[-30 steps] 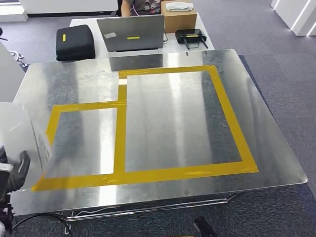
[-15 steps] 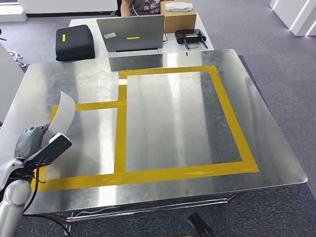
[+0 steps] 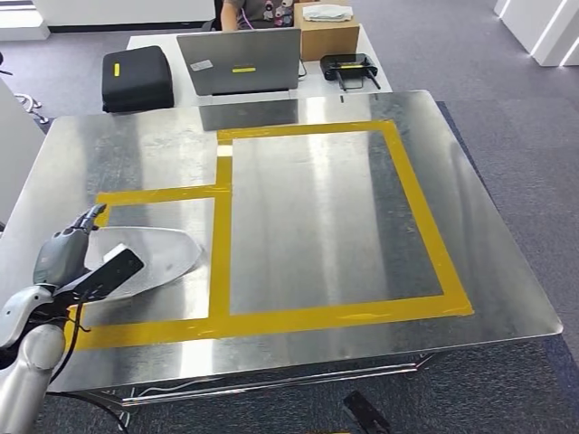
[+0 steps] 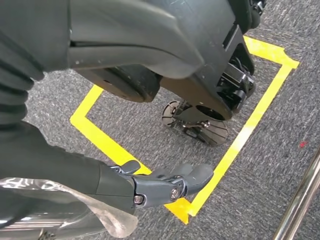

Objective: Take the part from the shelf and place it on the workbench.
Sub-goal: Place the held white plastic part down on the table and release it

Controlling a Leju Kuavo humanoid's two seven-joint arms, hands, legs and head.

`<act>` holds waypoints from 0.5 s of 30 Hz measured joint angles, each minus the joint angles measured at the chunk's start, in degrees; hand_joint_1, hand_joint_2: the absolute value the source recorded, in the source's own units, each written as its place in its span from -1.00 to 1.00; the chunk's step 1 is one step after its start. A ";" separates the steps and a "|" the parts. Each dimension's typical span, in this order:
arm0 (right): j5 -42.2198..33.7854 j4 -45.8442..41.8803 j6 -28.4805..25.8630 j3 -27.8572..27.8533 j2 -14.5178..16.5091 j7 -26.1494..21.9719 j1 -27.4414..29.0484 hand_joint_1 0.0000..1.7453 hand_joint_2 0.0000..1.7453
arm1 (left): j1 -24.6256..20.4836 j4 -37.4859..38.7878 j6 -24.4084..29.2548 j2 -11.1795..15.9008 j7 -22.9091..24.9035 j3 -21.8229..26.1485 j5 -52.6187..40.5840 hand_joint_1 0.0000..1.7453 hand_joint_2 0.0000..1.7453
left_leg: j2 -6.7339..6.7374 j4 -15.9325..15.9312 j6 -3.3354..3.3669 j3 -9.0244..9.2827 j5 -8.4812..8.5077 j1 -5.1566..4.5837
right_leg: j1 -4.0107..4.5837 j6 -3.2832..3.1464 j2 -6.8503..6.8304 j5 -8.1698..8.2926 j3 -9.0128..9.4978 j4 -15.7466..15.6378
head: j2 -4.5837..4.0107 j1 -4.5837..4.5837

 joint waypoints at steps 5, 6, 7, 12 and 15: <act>0.26 0.04 -0.06 0.00 0.00 0.07 0.16 -1.00 -1.00 | 1.25 -1.41 3.19 -0.88 -2.00 0.22 2.86 -1.00 -1.00 | 0.00 0.00 0.00 0.00 0.00 0.00 | 0.00 0.00 0.01 0.00 0.00 0.00 | 0.00 0.00; 0.28 0.08 -0.15 0.00 -0.01 -0.04 0.29 -1.00 -1.00 | 2.08 -2.46 4.44 -1.29 -2.70 0.32 4.14 -1.00 -1.00 | 0.00 0.00 0.00 0.00 -0.01 0.00 | 0.00 0.00 0.00 0.00 0.00 0.00 | 0.00 0.00; 0.28 0.15 -0.28 0.00 -0.01 -0.29 0.44 -1.00 -1.00 | 3.05 -3.65 5.61 -1.69 -3.36 0.39 5.43 -1.00 -1.00 | 0.00 0.00 0.01 -0.01 -0.01 0.00 | 0.00 0.00 0.00 -0.01 0.00 0.00 | 0.00 0.01; 0.16 1.49 -1.26 0.00 -0.02 -3.19 1.32 -1.00 -1.00 | 7.97 -9.97 9.68 -3.39 -6.30 0.67 10.76 -1.00 -1.00 | 0.00 -0.02 0.03 -0.04 -0.04 -0.01 | -0.02 0.05 0.00 -0.04 0.00 -0.04 | 0.00 0.01; -0.27 2.37 -1.45 0.00 -0.02 -3.96 1.56 -1.00 -1.00 | 10.41 -13.70 11.95 -4.38 -9.65 0.99 16.10 -1.00 -1.00 | 0.00 0.06 0.10 -0.04 -0.09 -0.05 | -0.10 0.09 0.00 -0.01 0.02 -0.10 | 0.00 0.01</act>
